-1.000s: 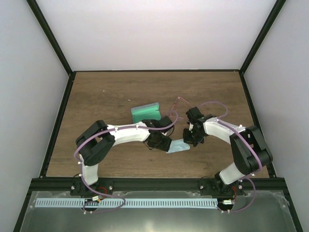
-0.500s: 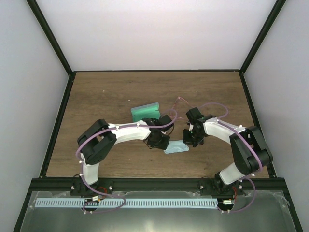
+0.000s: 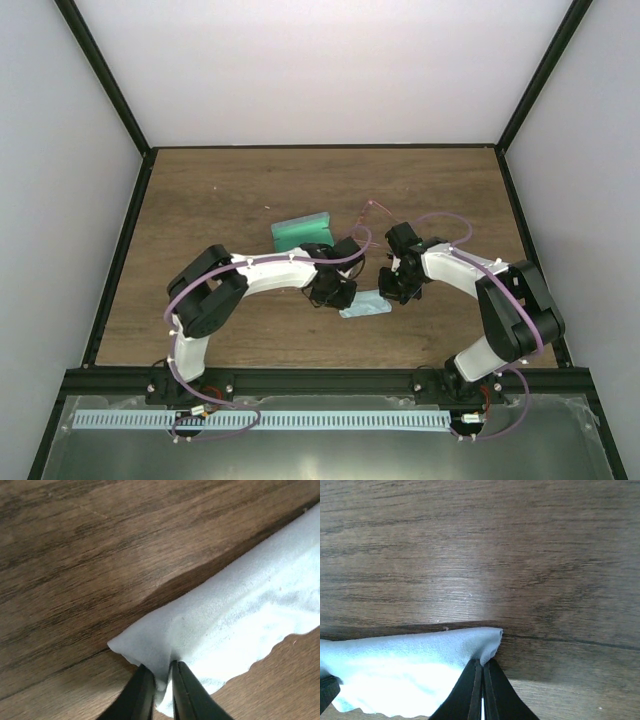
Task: Organize the sunglasses
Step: Pick up the glasses cleaning cloth from the center of the board.
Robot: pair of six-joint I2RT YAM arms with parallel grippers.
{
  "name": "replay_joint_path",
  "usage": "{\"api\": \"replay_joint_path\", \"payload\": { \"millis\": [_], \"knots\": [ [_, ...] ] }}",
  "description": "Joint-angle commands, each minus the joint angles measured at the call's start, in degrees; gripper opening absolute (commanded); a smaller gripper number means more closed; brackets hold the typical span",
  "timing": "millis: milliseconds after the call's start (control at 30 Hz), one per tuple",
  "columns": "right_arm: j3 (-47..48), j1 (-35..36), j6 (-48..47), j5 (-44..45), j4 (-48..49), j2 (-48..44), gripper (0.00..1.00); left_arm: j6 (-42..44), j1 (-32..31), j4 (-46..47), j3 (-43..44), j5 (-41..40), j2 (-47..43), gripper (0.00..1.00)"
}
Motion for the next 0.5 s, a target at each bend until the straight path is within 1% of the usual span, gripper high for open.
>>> {"api": "replay_joint_path", "payload": {
  "millis": [0,33,200,467],
  "knots": [
    [-0.32,0.56,-0.01,0.15,-1.18,0.19,0.01,0.51,-0.66,-2.35,-1.45,0.95,4.06,0.06],
    [-0.18,0.56,-0.11,0.05,-1.16,0.15,0.01,0.54,-0.66,-2.35,-1.46,0.95,4.1,0.04],
    [0.73,0.65,-0.81,-0.83,-1.12,-0.96,0.01,0.81,-0.53,-1.82,-1.34,0.83,3.47,0.04],
    [7.16,1.71,-2.02,-2.35,-3.9,-2.12,0.01,0.84,1.35,-1.7,-0.78,0.87,0.58,0.04]
  ]
}}
